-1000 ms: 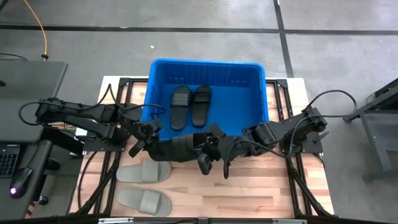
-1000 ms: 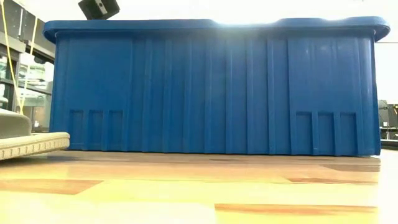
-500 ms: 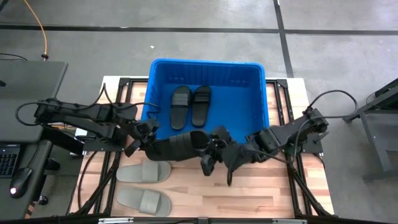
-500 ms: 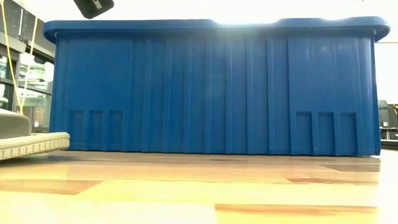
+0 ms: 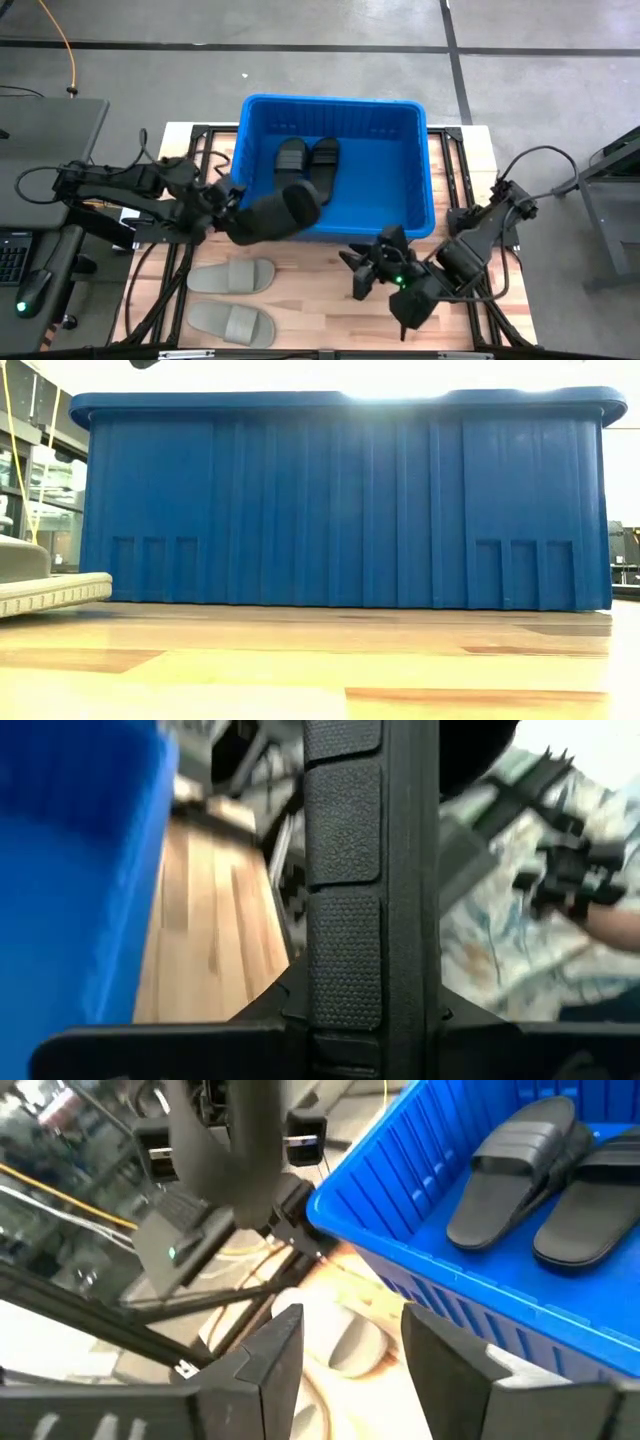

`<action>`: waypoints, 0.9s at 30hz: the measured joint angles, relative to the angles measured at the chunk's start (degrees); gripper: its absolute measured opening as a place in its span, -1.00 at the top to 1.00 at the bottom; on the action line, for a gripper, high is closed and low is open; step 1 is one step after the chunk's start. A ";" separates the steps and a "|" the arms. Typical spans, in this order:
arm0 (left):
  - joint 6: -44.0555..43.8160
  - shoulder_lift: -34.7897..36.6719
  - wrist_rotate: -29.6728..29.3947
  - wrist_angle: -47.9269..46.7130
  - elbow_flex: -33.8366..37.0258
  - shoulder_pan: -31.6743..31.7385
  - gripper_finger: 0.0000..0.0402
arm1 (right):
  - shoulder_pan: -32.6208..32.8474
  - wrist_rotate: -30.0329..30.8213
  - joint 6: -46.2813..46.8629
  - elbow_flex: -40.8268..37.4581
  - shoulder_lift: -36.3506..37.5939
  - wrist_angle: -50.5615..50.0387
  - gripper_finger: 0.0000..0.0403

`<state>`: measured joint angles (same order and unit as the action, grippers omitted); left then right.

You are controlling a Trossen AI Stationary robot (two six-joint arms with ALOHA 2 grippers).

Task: Pick and place slides into bin
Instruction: Put the black slide into the blue bin

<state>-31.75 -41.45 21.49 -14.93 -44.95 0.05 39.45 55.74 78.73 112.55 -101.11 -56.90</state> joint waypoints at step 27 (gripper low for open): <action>-6.20 -3.06 -10.56 22.50 -0.02 -0.04 0.77 | -9.18 1.76 -33.68 -0.02 -8.92 35.60 0.11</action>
<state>-37.95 -44.51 10.93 7.57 -44.97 0.01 30.28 57.50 45.06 112.53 -110.04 -21.29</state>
